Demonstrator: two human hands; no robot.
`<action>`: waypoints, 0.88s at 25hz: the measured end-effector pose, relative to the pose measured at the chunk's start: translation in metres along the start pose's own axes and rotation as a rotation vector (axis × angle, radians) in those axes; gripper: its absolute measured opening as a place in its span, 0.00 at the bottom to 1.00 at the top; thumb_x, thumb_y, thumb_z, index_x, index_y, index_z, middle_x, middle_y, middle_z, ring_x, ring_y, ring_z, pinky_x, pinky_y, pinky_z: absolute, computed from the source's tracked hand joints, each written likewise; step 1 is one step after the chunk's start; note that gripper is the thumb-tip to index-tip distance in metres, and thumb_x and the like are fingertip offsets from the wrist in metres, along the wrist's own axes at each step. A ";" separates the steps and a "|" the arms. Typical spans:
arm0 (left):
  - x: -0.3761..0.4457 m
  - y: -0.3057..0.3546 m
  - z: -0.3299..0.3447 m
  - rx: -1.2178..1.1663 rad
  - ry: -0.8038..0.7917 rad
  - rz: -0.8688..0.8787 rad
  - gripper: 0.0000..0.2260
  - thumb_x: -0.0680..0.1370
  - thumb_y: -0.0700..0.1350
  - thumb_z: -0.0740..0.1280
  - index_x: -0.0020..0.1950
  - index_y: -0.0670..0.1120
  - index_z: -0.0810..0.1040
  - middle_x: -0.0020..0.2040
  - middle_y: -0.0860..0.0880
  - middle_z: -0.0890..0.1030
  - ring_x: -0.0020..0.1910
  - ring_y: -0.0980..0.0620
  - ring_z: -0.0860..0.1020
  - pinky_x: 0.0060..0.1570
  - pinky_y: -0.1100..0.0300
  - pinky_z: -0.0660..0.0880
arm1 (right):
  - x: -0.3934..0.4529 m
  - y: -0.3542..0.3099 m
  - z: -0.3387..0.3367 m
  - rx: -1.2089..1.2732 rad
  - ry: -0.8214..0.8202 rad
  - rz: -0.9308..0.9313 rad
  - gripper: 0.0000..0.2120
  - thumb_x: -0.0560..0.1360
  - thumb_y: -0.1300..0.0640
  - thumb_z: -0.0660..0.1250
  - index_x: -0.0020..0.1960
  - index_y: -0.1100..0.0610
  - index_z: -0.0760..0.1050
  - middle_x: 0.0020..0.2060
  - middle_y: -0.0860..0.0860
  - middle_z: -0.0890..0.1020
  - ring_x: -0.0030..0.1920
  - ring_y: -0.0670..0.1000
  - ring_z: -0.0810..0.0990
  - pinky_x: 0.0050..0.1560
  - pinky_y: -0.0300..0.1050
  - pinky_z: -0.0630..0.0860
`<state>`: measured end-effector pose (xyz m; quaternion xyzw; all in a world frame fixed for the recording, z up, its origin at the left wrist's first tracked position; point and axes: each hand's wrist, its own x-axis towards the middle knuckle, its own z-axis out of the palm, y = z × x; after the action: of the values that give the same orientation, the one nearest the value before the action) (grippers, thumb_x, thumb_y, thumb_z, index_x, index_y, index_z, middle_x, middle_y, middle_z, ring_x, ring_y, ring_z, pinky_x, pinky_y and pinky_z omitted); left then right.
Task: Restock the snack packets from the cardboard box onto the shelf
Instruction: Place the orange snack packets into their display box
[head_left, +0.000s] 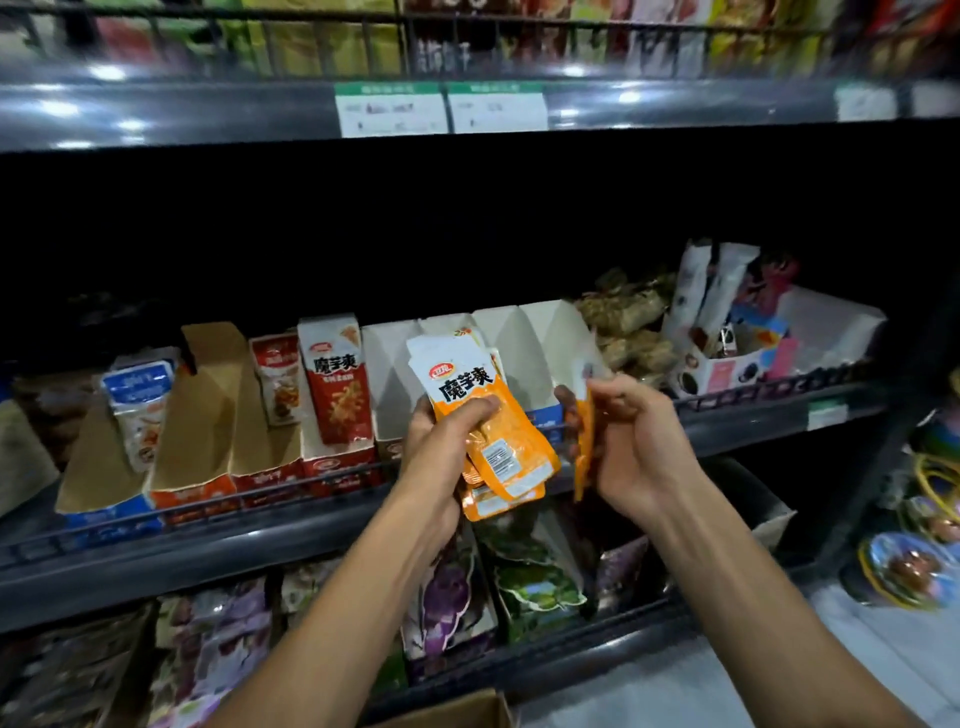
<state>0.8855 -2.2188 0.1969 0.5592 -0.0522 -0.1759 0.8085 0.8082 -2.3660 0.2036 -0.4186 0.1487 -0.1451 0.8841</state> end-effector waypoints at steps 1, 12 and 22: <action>0.009 0.001 0.005 0.003 -0.005 0.001 0.12 0.73 0.39 0.73 0.53 0.50 0.77 0.40 0.51 0.85 0.37 0.50 0.84 0.38 0.55 0.81 | 0.008 -0.005 -0.004 -0.018 -0.002 -0.003 0.06 0.66 0.58 0.66 0.43 0.56 0.78 0.40 0.53 0.81 0.35 0.50 0.77 0.39 0.45 0.74; 0.094 0.031 0.004 0.048 -0.006 0.020 0.18 0.72 0.44 0.75 0.60 0.45 0.78 0.46 0.45 0.86 0.41 0.45 0.85 0.40 0.46 0.83 | 0.153 -0.116 0.016 -0.904 0.205 -0.846 0.28 0.72 0.68 0.70 0.68 0.63 0.63 0.56 0.55 0.77 0.55 0.40 0.76 0.48 0.31 0.74; 0.103 0.031 -0.010 0.044 -0.036 -0.034 0.21 0.70 0.46 0.77 0.61 0.46 0.78 0.47 0.43 0.86 0.43 0.42 0.86 0.48 0.37 0.81 | 0.210 -0.094 -0.007 -1.794 0.238 -0.816 0.08 0.78 0.58 0.65 0.54 0.60 0.80 0.51 0.58 0.82 0.54 0.60 0.79 0.51 0.51 0.72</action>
<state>0.9916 -2.2357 0.2099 0.5742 -0.0613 -0.1985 0.7919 0.9854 -2.5080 0.2428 -0.9345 0.1358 -0.3131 0.1012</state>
